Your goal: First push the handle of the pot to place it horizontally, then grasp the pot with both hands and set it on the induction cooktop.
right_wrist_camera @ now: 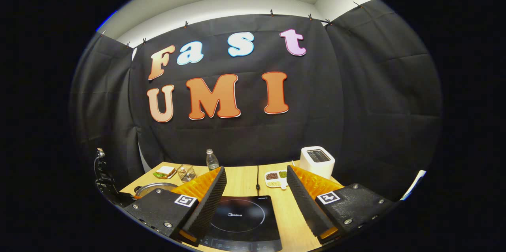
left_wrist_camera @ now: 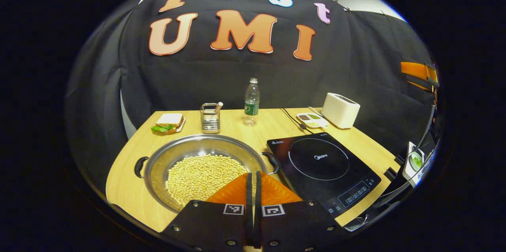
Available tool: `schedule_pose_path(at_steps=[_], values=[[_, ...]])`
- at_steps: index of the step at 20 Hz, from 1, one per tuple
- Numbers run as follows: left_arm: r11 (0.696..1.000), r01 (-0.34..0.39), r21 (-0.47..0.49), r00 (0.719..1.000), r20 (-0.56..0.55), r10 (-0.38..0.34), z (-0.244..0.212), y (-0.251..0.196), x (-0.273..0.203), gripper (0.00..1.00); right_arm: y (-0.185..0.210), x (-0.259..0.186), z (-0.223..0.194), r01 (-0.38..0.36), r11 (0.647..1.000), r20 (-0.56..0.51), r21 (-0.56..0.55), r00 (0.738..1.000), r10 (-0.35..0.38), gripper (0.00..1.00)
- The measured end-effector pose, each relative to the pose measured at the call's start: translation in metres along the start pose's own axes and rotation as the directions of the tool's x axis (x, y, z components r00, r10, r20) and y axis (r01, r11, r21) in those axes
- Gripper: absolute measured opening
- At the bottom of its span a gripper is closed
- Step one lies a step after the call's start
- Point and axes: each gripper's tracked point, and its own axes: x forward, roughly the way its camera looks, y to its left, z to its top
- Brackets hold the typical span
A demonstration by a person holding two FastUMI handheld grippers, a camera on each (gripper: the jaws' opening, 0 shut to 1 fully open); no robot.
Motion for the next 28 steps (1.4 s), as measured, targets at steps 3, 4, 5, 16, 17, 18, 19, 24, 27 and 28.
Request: schedule_pose_path(at_steps=[3, 4, 5, 16, 17, 18, 19, 24, 27, 28], values=[[0.999, -0.051, -0.003, 0.998, 0.039, 0.052, 0.01, 0.032, -0.016, 0.02, 0.03, 0.006, -0.012, -0.031, 0.999, -0.027, -0.014, 0.999, 0.03, 1.0], [0.998, -0.067, -0.008, 0.997, 0.049, 0.068, 0.013, 0.043, -0.02, 0.02, 0.04, 0.008, -0.018, -0.043, 0.999, -0.039, -0.019, 0.998, 0.042, 1.0], [0.997, -0.079, -0.017, 0.995, 0.056, 0.08, 0.014, 0.052, -0.023, 0.02, 0.051, 0.011, -0.023, -0.056, 0.998, -0.051, -0.022, 0.997, 0.055, 1.0], [0.971, -0.196, -0.138, 0.979, 0.032, 0.202, 0.006, 0.171, -0.023, 0.28, 0.179, 0.061, -0.124, -0.202, 0.979, -0.289, -0.026, 0.939, 0.186, 0.95], [0.967, -0.211, -0.143, 0.976, 0.021, 0.217, 0.002, 0.181, -0.021, 0.36, 0.189, 0.065, -0.137, -0.217, 0.976, -0.323, -0.022, 0.925, 0.198, 0.95], [0.964, -0.223, -0.142, 0.974, 0.008, 0.227, -0.002, 0.19, -0.017, 0.51, 0.197, 0.07, -0.146, -0.223, 0.975, -0.345, -0.016, 0.916, 0.205, 0.95], [0.961, -0.238, -0.139, 0.971, -0.005, 0.24, -0.005, 0.2, -0.014, 0.6, 0.203, 0.074, -0.155, -0.228, 0.974, -0.366, -0.011, 0.907, 0.208, 0.95], [0.961, -0.25, -0.123, 0.968, -0.049, 0.245, -0.018, 0.23, 0.015, 0.67, 0.244, 0.095, -0.201, -0.257, 0.966, -0.481, 0.031, 0.843, 0.24, 0.96], [0.967, -0.232, -0.109, 0.969, -0.11, 0.22, -0.034, 0.237, 0.029, 0.67, 0.254, 0.104, -0.228, -0.255, 0.966, -0.546, 0.048, 0.803, 0.239, 0.96], [0.968, -0.224, -0.11, 0.97, -0.122, 0.21, -0.036, 0.238, 0.035, 0.67, 0.256, 0.11, -0.237, -0.25, 0.967, -0.568, 0.054, 0.789, 0.235, 0.96]])
